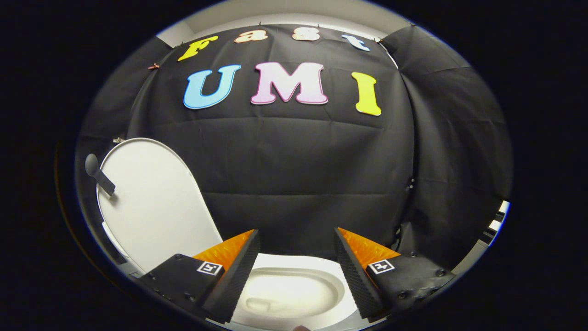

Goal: Open the toilet lid.

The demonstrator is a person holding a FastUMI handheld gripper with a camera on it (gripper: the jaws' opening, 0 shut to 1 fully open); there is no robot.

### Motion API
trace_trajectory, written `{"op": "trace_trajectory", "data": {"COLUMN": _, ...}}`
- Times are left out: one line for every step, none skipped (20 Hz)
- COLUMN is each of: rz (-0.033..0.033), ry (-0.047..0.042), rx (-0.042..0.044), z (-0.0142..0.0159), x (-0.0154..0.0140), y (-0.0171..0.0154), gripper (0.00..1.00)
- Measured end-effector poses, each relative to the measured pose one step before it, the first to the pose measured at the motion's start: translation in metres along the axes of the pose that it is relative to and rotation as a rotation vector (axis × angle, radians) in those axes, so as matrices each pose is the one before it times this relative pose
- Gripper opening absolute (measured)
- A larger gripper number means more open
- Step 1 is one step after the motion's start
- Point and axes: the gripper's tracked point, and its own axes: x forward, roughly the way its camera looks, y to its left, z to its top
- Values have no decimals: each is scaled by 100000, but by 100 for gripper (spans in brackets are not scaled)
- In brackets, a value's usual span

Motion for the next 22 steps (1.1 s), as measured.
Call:
{"op": "trace_trajectory", "data": {"rz": 813, "ry": -1878, "rx": 330, "z": 287, "x": 30, "y": -279, "gripper": 99}}
{"op": "trace_trajectory", "data": {"rz": 310, "ry": -613, "rx": 47, "z": 88, "x": -3, "y": -385, "gripper": 99}}
{"op": "trace_trajectory", "data": {"rz": -326, "ry": -1056, "rx": -361, "z": 16, "x": 43, "y": -611, "gripper": 99}}
{"op": "trace_trajectory", "data": {"rz": -345, "ry": -296, "rx": -70, "z": -52, "x": 1, "y": -604, "gripper": 99}}
{"op": "trace_trajectory", "data": {"rz": 16, "ry": 451, "rx": 534, "z": -166, "x": 75, "y": -303, "gripper": 99}}
{"op": "trace_trajectory", "data": {"rz": -922, "ry": 2060, "rx": 618, "z": -510, "x": 68, "y": -310, "gripper": 99}}
{"op": "trace_trajectory", "data": {"rz": 118, "ry": 2379, "rx": 1244, "z": -619, "x": -124, "y": -184, "gripper": 99}}
{"op": "trace_trajectory", "data": {"rz": 653, "ry": 477, "rx": 1072, "z": -144, "x": -206, "y": 89, "gripper": 99}}
{"op": "trace_trajectory", "data": {"rz": -131, "ry": 188, "rx": 567, "z": 95, "x": 15, "y": -169, "gripper": 100}}
{"op": "trace_trajectory", "data": {"rz": 114, "ry": -393, "rx": -25, "z": 120, "x": -97, "y": -68, "gripper": 100}}
{"op": "trace_trajectory", "data": {"rz": 92, "ry": -405, "rx": -292, "z": 106, "x": -38, "y": -47, "gripper": 100}}
{"op": "trace_trajectory", "data": {"rz": 43, "ry": -477, "rx": -245, "z": 40, "x": -57, "y": -5, "gripper": 100}}
{"op": "trace_trajectory", "data": {"rz": 365, "ry": -51, "rx": -147, "z": -37, "x": -33, "y": 120, "gripper": 100}}
{"op": "trace_trajectory", "data": {"rz": 257, "ry": 487, "rx": -304, "z": -178, "x": -40, "y": 115, "gripper": 100}}
{"op": "trace_trajectory", "data": {"rz": 279, "ry": 491, "rx": -409, "z": -111, "x": 54, "y": 90, "gripper": 100}}
{"op": "trace_trajectory", "data": {"rz": 154, "ry": 404, "rx": 101, "z": -185, "x": -42, "y": 57, "gripper": 100}}
{"op": "trace_trajectory", "data": {"rz": 355, "ry": 140, "rx": 294, "z": -23, "x": 39, "y": 139, "gripper": 100}}
{"op": "trace_trajectory", "data": {"rz": -83, "ry": -16, "rx": 182, "z": 16, "x": -9, "y": 50, "gripper": 100}}
{"op": "trace_trajectory", "data": {"rz": 103, "ry": -143, "rx": -34, "z": 74, "x": -7, "y": 61, "gripper": 100}}
{"op": "trace_trajectory", "data": {"rz": -82, "ry": -69, "rx": -284, "z": -51, "x": -1, "y": 46, "gripper": 100}}
{"op": "trace_trajectory", "data": {"rz": -407, "ry": 1072, "rx": -783, "z": -357, "x": 103, "y": -28, "gripper": 100}}
{"op": "trace_trajectory", "data": {"rz": 130, "ry": 1202, "rx": -451, "z": -366, "x": 14, "y": -38, "gripper": 100}}
